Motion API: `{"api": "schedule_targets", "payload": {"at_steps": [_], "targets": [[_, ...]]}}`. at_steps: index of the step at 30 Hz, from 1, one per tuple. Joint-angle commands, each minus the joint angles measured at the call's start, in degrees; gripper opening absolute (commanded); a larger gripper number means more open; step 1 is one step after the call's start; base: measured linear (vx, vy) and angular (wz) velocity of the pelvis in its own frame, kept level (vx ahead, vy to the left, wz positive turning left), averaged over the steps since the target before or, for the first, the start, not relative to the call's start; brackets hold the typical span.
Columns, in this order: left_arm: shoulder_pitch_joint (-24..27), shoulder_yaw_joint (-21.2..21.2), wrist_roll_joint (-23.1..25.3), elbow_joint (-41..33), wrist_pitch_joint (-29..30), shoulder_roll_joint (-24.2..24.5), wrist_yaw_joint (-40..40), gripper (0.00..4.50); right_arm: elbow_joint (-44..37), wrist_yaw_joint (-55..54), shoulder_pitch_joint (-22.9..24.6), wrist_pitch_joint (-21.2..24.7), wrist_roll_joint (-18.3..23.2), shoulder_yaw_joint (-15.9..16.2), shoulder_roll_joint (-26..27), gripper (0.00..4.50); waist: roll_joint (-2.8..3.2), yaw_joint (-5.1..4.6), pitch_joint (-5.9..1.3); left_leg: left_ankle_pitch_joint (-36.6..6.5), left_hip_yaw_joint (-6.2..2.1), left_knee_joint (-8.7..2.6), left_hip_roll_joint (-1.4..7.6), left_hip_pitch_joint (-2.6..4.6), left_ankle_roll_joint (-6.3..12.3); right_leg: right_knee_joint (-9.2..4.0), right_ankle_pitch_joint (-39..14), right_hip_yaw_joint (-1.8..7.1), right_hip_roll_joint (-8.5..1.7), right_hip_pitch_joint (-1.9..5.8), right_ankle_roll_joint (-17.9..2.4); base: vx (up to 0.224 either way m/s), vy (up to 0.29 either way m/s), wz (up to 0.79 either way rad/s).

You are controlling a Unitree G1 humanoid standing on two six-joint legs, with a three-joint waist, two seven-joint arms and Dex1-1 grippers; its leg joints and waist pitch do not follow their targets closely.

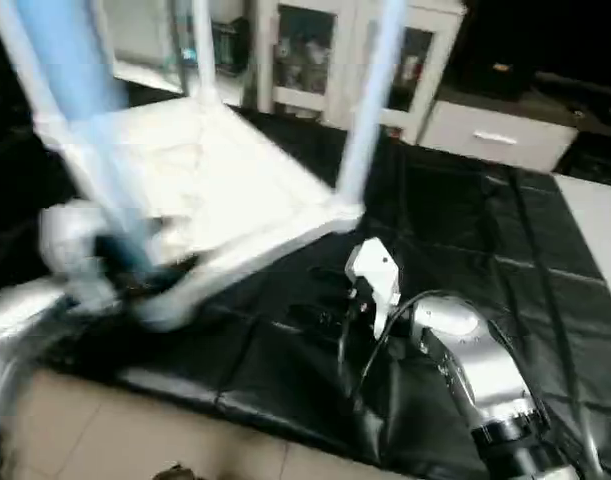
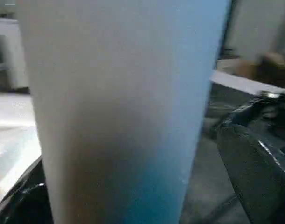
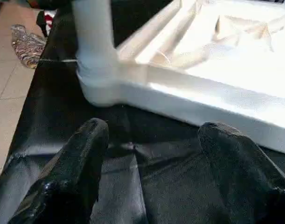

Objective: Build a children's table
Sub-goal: Rotate table base

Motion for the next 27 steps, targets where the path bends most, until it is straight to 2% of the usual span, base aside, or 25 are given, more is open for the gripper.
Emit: {"api": "schedule_targets", "payload": {"at_steps": [1, 2, 3, 4, 5, 6, 7, 8, 9, 10, 11, 12, 13, 14, 17, 18, 19, 21, 22, 23, 25, 27], "targets": [[-3.58, -3.63, 3.72, 3.25, -1.43, -1.7, -0.23, 4.42, -1.89, -0.65, 0.37, 0.29, -0.28, -1.13, -0.75, 3.43, 1.03, -0.31, -3.41, -13.65, 0.21, -4.46, 0.57, 0.22, -0.28, -5.43, -11.71, 3.55, -4.16, 2.64, -7.05, 0.0, 0.0, 0.0], [-5.53, -5.27, 5.09, 5.05, -2.05, -2.98, -0.21, 4.42, -2.28, -0.67, 0.57, 0.43, -0.36, -1.19, -0.91, 3.43, 1.14, -0.59, -3.4, -13.08, 0.1, -4.55, 0.5, -0.25, -0.27, -5.5, -12.16, 3.45, -4.13, 2.99, -6.34, 0.0, 0.0, 0.0], [-5.53, -5.27, 5.09, 5.05, -2.05, -2.98, -0.21, 4.42, -2.28, -0.67, 0.57, 0.43, -0.36, -1.19, -0.91, 3.43, 1.13, -0.48, -3.44, -13.16, 0.27, -4.41, 0.42, 0.1, -0.06, -5.81, -12.73, 3.48, -4.07, 2.69, -5.96, 0.0, 0.0, 0.0], [-8.95, -7.46, 7.7, 8.72, -3.29, -5.74, 1.11, 4.42, -2.79, -0.98, 0.86, 0.47, -0.63, -1.28, -1.05, 3.43, 1.22, -0.49, -3.6, -12.45, 0.12, -4.31, 0.52, -0.04, -0.11, -5.49, -11.87, 3.55, -4.34, 2.91, -6.32, 0.0, 0.0, 0.0], [-12.57, -9.38, 10.33, 12.99, -4.76, -8.87, 3.18, 4.42, -3.34, -1.41, 1.15, 0.52, -1.01, -1.41, -1.12, 3.43, 1.22, -0.33, -3.45, -12.32, 0.53, -4.08, 0.31, 0.32, 0.23, -6.23, -12.67, 3.54, -3.89, 2.38, -5.5, 0.0, 0.0, 0.0], [-14.07, -10.14, 11.39, 14.8, -5.35, -10.19, 4.12, 4.42, -3.57, -1.62, 1.28, 0.55, -1.18, -1.46, -1.14, 3.43, 1.09, -0.14, -3.65, -12.39, 0.57, -3.95, 0.41, 0.84, 0.38, -6.19, -12.0, 3.65, -4.01, 2.19, -5.63, 0.0, 0.0, 0.0], [-17.22, -11.03, 13.34, 19.81, -7.72, -13.1, 6.58, 4.42, -3.79, -2.58, 1.42, 0.49, -1.56, -1.62, -1.05, 3.43, 1.23, -0.19, -3.81, -11.03, 0.38, -3.97, 0.5, 0.33, 0.58, -5.64, -8.77, 3.7, -4.12, 2.71, -6.87, 0.0, 0.0, 0.0], [-20.55, -11.96, 15.76, 25.63, -10.47, -16.13, 9.71, 4.42, -3.84, -3.61, 1.45, 0.48, -1.95, -1.77, -0.93, 3.43, 1.25, -0.23, -3.74, -10.62, 0.41, -3.92, 0.32, 0.01, 0.72, -5.82, -8.1, 3.5, -3.9, 2.84, -6.63, 0.0, 0.0, 0.0], [-21.8, -12.29, 16.61, 27.99, -11.73, -17.31, 11.1, 4.42, -3.91, -4.16, 1.47, 0.47, -2.31, -1.86, -0.91, 3.43, 0.94, -0.2, -3.97, -10.54, 0.2, -3.92, 0.32, -0.14, 0.76, -5.65, -8.18, 3.4, -4.18, 3.36, -6.28, 0.0, 0.0, 0.0], [-22.18, -12.4, 16.87, 28.74, -12.14, -17.67, 11.56, 4.42, -3.93, -4.34, 1.48, 0.47, -2.45, -1.9, -0.92, 3.43, 0.94, -0.2, -3.97, -10.54, 0.2, -3.92, 0.32, -0.14, 0.76, -5.65, -8.18, 3.4, -4.18, 3.36, -6.28, 0.0, 0.0, 0.0], [-22.72, -12.94, 17.9, 30.1, -13.32, -18.26, 12.78, 4.42, -4.03, -4.82, 1.55, 0.64, -2.65, -2.07, -0.95, 3.43, 0.99, -0.39, -4.09, -9.65, -0.05, -4.0, 0.45, -0.57, 0.83, -5.49, -6.88, 3.24, -4.31, 3.62, -6.28, 0.0, 0.0, 0.0], [-23.04, -13.29, 18.61, 31.02, -14.2, -18.54, 13.48, 4.42, -4.17, -5.1, 1.63, 0.83, -2.7, -2.18, -0.97, 3.43, 0.7, -0.79, -4.12, -8.66, -0.07, -3.95, 0.18, -1.01, 1.08, -5.34, -6.27, 3.21, -4.22, 4.01, -6.07, 0.0, 0.0, 0.0], [-22.75, -13.83, 19.56, 31.37, -15.23, -18.62, 14.08, 4.42, -4.34, -5.68, 1.76, 0.84, -2.87, -2.41, -0.91, 3.43, 1.06, -0.85, -4.27, -8.23, -0.08, -3.85, 0.17, -0.95, 1.14, -5.27, -5.57, 3.29, -4.32, 4.0, -6.27, 0.0, 0.0, 0.0], [-22.3, -13.68, 19.28, 30.93, -15.15, -18.52, 13.8, 4.42, -4.38, -5.84, 1.75, 0.86, -2.88, -2.44, -0.82, 3.43, 0.96, -1.39, -4.29, -7.77, 0.01, -3.8, 0.24, -0.76, 1.63, -5.26, -4.08, 3.35, -4.2, 3.78, -6.92, 0.0, 0.0, 0.0], [-20.03, -12.82, 18.75, 29.65, -16.17, -17.37, 10.91, 4.42, -4.11, -8.43, 1.18, 0.88, -4.01, -2.62, 0.64, 3.43, 1.05, -1.73, -4.29, -6.97, 0.21, -3.71, 0.29, -0.67, 2.76, -5.21, -2.72, 3.38, -4.23, 3.69, -8.81, 0.0, 0.0, 0.0], [-20.03, -12.82, 18.75, 29.65, -16.17, -17.37, 10.91, 4.42, -4.11, -8.43, 1.18, 0.88, -4.01, -2.62, 0.64, 3.43, 0.79, -1.68, -4.27, -6.8, 0.21, -3.74, 0.3, -0.69, 2.88, -5.25, -2.99, 3.37, -4.31, 3.67, -8.9, 0.0, 0.0, 0.0], [-18.72, -12.53, 18.54, 28.76, -16.67, -16.25, 8.95, 4.42, -3.61, -9.74, 0.61, 1.11, -4.48, -2.55, 1.4, 3.43, 1.16, -1.77, -4.24, -7.2, 0.19, -3.89, 0.4, -0.61, 2.75, -5.22, -4.01, 3.35, -4.37, 3.54, -9.0, 0.0, 0.0, 0.0], [-17.86, -12.54, 18.31, 28.15, -16.73, -15.25, 7.52, 4.42, -3.14, -10.44, 0.25, 0.62, -4.91, -2.48, 1.8, 3.43, 1.24, -2.0, -4.05, -8.61, 0.25, -4.06, 0.51, -0.45, 2.4, -5.45, -6.19, 3.36, -4.35, 3.29, -8.86, 0.0, 0.0, 0.0], [-16.55, -12.54, 17.68, 27.16, -16.6, -13.24, 4.93, 4.42, -2.3, -11.57, -0.45, 0.01, -5.38, -2.47, 2.4, 3.43, 1.32, -1.81, -4.09, -9.36, 0.23, -4.11, 0.63, -0.12, 2.01, -5.46, -7.39, 3.41, -4.52, 3.1, -8.79, 0.0, 0.0, 0.0], [-15.72, -12.52, 17.24, 26.27, -16.21, -12.02, 3.41, 4.42, -1.82, -12.17, -0.86, -0.23, -5.59, -2.5, 2.75, 3.43, 1.44, -1.98, -3.9, -10.35, 0.26, -4.28, 0.64, -0.13, 1.56, -5.55, -8.56, 3.41, -4.4, 2.98, -8.72, 0.0, 0.0, 0.0], [-14.22, -12.25, 16.43, 24.91, -15.98, -7.47, -0.39, 4.42, -0.94, -12.54, -1.92, -0.35, -5.53, -2.7, 3.46, 3.43, 1.68, -2.03, -3.85, -11.71, 0.24, -4.49, 0.7, 0.07, 0.94, -5.57, -9.4, 3.49, -4.42, 2.82, -8.61, 0.0, 0.0, 0.0], [-14.2, -11.99, 16.4, 25.06, -15.86, -6.7, -0.88, 4.42, -0.85, -12.48, -2.01, -0.42, -5.58, -2.62, 3.47, 3.43, 1.73, -2.14, -3.8, -12.01, 0.31, -4.53, 0.71, 0.14, 0.73, -5.56, -9.16, 3.54, -4.28, 2.74, -8.51, 0.0, 0.0, 0.0]]}}
